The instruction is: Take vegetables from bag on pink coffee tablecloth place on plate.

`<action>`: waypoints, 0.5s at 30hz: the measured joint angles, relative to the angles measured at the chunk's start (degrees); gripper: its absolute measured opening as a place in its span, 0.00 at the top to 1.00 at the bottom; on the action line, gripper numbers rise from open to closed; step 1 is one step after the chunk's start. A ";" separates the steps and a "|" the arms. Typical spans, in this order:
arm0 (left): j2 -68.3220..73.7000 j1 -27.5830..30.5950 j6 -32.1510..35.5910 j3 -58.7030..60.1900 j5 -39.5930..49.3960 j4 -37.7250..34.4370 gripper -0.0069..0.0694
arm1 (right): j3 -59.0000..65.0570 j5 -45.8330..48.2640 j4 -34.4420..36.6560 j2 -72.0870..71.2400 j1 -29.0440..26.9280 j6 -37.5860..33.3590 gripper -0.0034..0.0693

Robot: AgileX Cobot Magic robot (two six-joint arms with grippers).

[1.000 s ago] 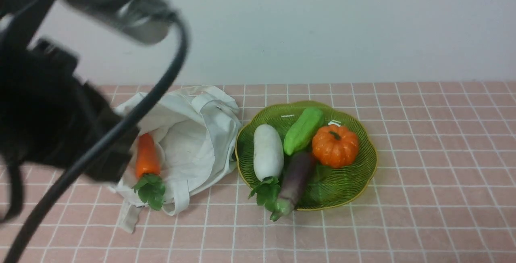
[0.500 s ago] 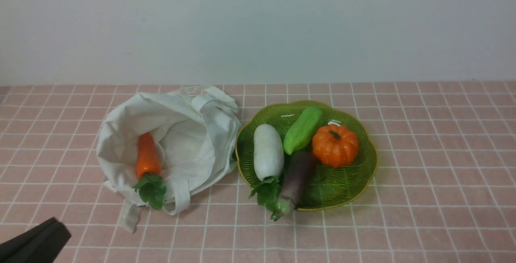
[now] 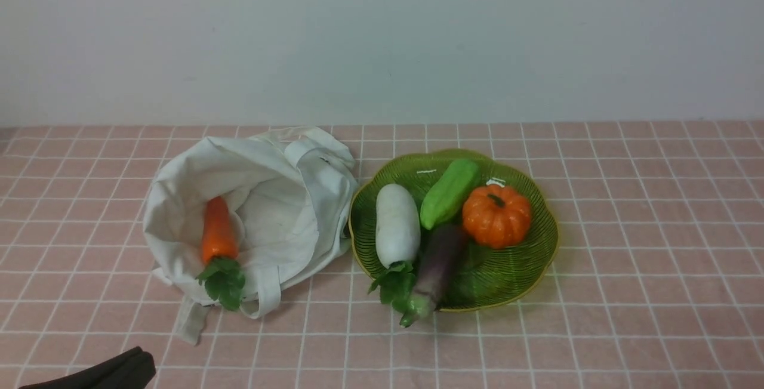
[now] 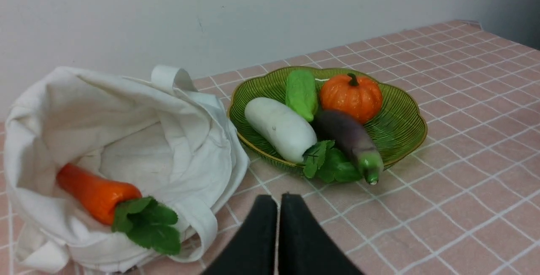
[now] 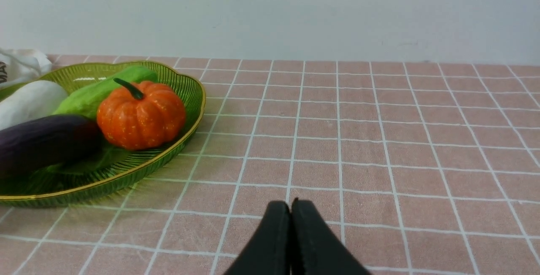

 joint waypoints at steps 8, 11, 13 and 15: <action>0.10 0.02 -0.10 0.28 0.75 1.53 0.92 | 0.00 0.00 0.00 0.00 0.00 0.00 0.97; 0.10 0.47 -0.10 1.68 1.30 3.49 0.92 | 0.00 0.00 0.00 0.00 0.00 0.00 0.97; 0.10 1.95 -0.10 2.88 1.30 4.80 0.92 | 0.00 0.00 0.00 0.00 0.00 0.00 0.97; 0.10 6.07 -0.04 3.94 1.30 5.72 0.92 | 0.00 0.00 0.00 0.00 0.00 0.00 0.97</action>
